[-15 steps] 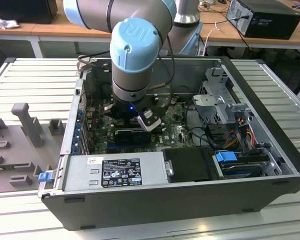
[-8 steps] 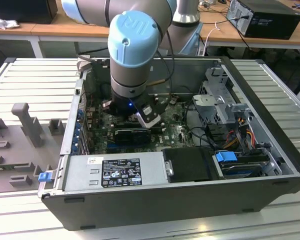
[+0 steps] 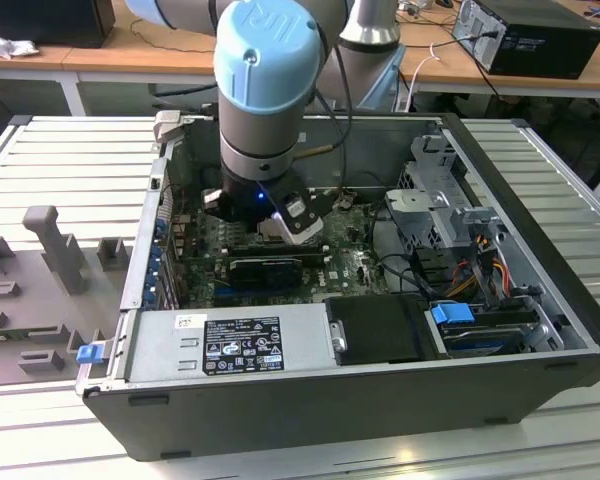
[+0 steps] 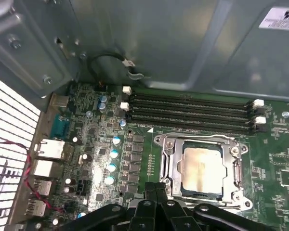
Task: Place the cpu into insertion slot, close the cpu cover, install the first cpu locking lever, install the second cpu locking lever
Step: 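Install the second cpu locking lever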
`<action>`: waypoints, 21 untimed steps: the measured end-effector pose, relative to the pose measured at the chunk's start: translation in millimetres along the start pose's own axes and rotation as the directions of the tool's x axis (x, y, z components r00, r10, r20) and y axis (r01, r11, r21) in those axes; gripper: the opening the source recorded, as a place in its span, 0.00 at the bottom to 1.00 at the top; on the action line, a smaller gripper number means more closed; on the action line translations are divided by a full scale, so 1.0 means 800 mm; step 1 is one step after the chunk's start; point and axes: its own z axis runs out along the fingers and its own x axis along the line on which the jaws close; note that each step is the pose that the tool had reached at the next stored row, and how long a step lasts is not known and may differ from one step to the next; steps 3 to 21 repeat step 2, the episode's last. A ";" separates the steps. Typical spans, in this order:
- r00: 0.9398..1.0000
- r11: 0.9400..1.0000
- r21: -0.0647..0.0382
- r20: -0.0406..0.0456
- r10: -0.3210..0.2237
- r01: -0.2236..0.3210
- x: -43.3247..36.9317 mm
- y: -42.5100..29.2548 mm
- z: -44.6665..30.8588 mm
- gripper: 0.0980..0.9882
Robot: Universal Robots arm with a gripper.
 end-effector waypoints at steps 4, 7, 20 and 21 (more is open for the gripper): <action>1.000 1.000 0.000 0.000 0.000 0.000 0.000 0.0001 -0.0001 0.01; 1.000 1.000 0.000 0.000 0.000 0.000 0.000 0.0001 -0.0001 0.01; 1.000 1.000 0.000 0.000 0.000 0.000 0.000 0.0001 -0.0001 0.01; 1.000 1.000 0.000 0.000 0.000 0.000 0.000 0.0001 -0.0001 0.01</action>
